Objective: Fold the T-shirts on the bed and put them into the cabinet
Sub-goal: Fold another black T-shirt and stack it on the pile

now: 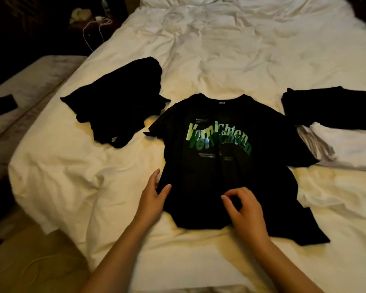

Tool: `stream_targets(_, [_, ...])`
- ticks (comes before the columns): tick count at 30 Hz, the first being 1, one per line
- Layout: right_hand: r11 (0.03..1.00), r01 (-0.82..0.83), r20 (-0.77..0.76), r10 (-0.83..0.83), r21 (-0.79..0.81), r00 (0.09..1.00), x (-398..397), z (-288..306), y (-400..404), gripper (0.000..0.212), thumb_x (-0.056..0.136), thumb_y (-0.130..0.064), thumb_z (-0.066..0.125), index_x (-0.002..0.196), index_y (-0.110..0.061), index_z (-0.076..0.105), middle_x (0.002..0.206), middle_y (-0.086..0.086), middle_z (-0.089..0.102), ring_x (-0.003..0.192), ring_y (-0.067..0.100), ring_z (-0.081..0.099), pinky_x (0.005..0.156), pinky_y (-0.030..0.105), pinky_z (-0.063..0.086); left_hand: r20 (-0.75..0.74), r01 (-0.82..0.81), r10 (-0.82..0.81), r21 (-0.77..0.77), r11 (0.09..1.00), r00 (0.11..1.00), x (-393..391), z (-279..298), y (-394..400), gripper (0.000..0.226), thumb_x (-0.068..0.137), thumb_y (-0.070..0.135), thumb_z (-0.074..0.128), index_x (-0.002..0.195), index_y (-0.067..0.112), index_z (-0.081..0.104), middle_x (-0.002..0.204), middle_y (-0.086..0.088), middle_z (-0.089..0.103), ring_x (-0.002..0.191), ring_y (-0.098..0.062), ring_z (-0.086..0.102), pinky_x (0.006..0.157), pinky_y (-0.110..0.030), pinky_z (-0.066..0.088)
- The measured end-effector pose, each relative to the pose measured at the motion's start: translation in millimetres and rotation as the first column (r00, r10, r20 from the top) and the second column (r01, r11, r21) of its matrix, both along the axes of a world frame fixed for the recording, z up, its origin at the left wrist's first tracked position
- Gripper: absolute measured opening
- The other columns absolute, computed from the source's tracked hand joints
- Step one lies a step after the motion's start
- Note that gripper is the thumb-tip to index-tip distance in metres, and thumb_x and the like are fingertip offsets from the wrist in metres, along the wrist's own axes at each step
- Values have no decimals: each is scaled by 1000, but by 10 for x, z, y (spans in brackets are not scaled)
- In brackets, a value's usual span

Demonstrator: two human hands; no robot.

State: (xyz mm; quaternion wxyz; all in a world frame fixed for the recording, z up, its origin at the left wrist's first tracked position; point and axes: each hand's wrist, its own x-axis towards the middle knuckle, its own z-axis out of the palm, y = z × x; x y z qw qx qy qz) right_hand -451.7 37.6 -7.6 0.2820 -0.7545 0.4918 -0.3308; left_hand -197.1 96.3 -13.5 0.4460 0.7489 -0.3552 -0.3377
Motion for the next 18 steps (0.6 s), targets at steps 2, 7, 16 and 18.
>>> stream_targets(2, [996, -58, -4, 58, -74, 998, -7, -15, 175, 15, 92, -36, 68, 91, -21, 67, 88, -14, 56, 87, 0, 53, 79, 13, 41, -96, -35, 34, -13, 999, 995, -5, 8, 106, 52, 98, 20, 64, 144, 28, 40, 113, 15, 60, 95, 11, 59, 77, -9, 48])
stream_targets(7, [974, -216, -189, 201, -65, 961, -28, -140, 478, 45, 80, -56, 63, 113, -26, 68, 104, -14, 59, 98, 1, 46, 83, 16, 37, -155, -10, 3, -50, 999, 988, -2, 81, 182, 15, 91, 18, 73, 105, 17, 71, 99, 2, 77, 90, -11, 71, 74, -17, 52])
stream_targets(16, [977, -187, -302, 149, -104, 942, -37, -219, 527, 18, 80, -19, 78, 92, -28, 68, 102, -13, 54, 95, 15, 53, 79, 32, 46, -132, 129, -146, -134, 983, 980, -6, 164, 372, 39, 71, 2, 87, 102, 20, 70, 91, 12, 76, 87, -1, 69, 77, -15, 52])
stream_targets(18, [978, -183, -254, 153, -97, 955, -39, -189, 553, 15, 83, -18, 76, 92, -25, 66, 103, -14, 52, 97, 10, 49, 84, 27, 44, -138, 72, -95, -161, 984, 986, -9, 135, 363, 24, 77, 2, 83, 93, 16, 71, 83, 11, 75, 80, -1, 67, 77, -21, 51])
